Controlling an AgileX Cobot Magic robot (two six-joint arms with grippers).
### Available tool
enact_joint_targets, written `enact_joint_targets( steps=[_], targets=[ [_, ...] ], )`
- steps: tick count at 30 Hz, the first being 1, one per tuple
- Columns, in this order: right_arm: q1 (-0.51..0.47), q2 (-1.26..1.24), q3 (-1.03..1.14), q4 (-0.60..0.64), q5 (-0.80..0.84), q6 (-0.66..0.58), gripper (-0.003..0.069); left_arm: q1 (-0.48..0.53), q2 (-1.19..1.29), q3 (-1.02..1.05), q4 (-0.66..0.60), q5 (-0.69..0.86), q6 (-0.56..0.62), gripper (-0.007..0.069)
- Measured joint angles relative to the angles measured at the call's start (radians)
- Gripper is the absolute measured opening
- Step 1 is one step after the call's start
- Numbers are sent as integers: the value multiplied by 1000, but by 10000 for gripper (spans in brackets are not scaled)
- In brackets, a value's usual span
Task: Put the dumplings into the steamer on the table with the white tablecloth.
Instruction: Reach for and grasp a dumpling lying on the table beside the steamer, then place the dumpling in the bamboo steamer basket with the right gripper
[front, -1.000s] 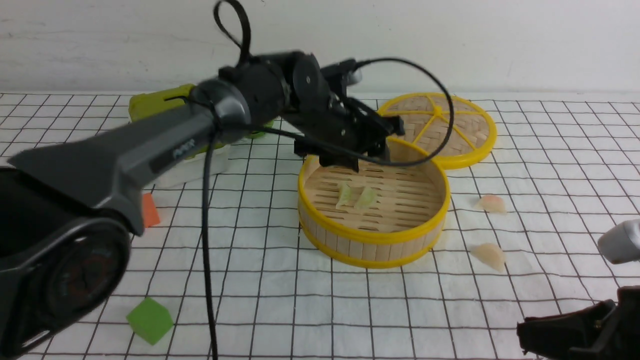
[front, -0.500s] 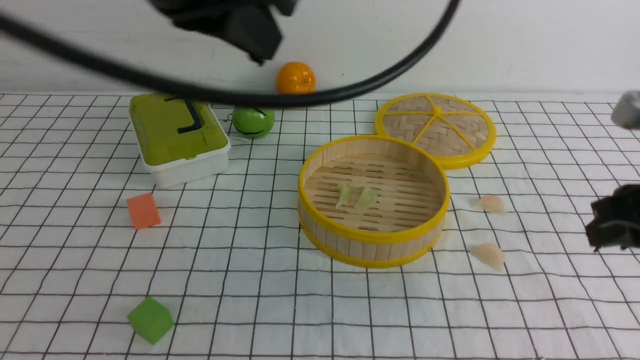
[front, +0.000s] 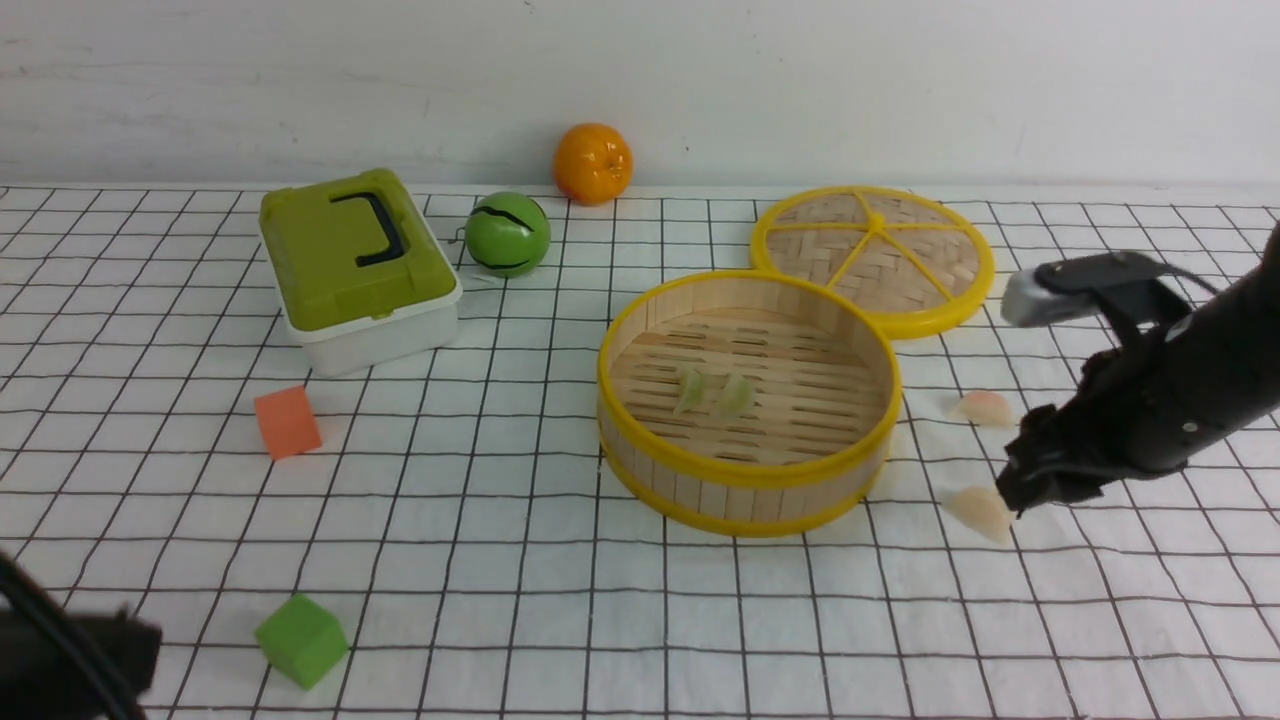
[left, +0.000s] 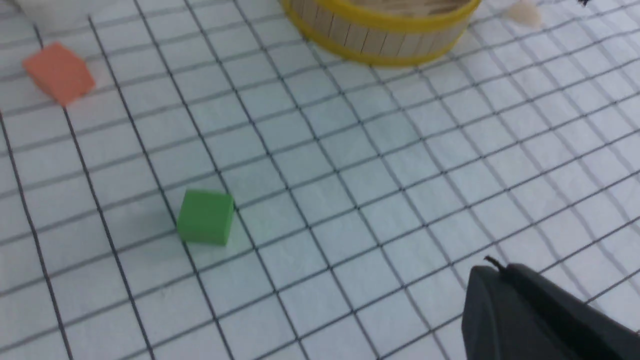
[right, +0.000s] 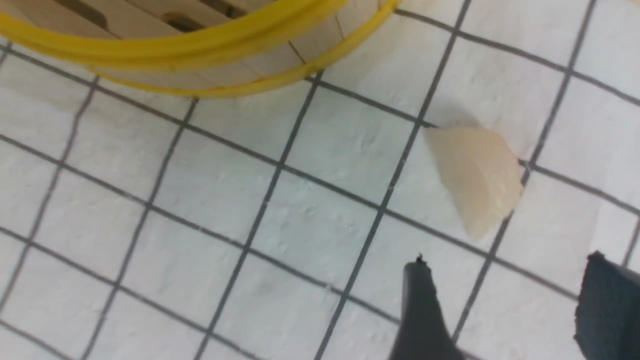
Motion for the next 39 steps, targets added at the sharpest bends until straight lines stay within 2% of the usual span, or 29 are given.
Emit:
enact_joint_targets(
  steps=[5, 8, 14, 15, 17, 20, 27, 30, 33, 36, 39],
  targets=[
    [30, 97, 0, 2, -123, -95, 407, 0, -18, 165, 57, -74, -6, -13],
    [40, 122, 0, 1, -175, -104, 406, 0, -18, 222, 74, -114, -6, -13],
    [45, 170, -1, -22, -270, -110, 342, 0, -18, 290, 89, -227, -6, -13],
    [45, 174, -1, -22, -270, -110, 335, 0, -18, 290, 89, -232, -6, -13],
    [46, 186, -4, -22, -268, -110, 267, 0, -18, 290, 90, -260, -6, -13],
    [47, 186, -8, -20, -253, -110, 206, 0, -18, 290, 93, -278, -6, -13],
    [48, 114, -57, -19, -151, -94, 198, 0, -18, 291, 93, -262, -24, -13],
    [55, 70, -111, 24, -135, -40, 197, 0, -18, 292, 95, -278, -25, -13],
    [104, 37, -197, 158, -156, 15, 195, 0, -18, 292, 98, -325, -25, -13],
    [184, 67, -228, 254, -282, -20, 188, 0, -18, 292, 100, -329, -25, -13],
    [222, 132, -231, 303, -399, -49, 185, 0, -18, 292, 100, -330, -25, -13]
  ],
)
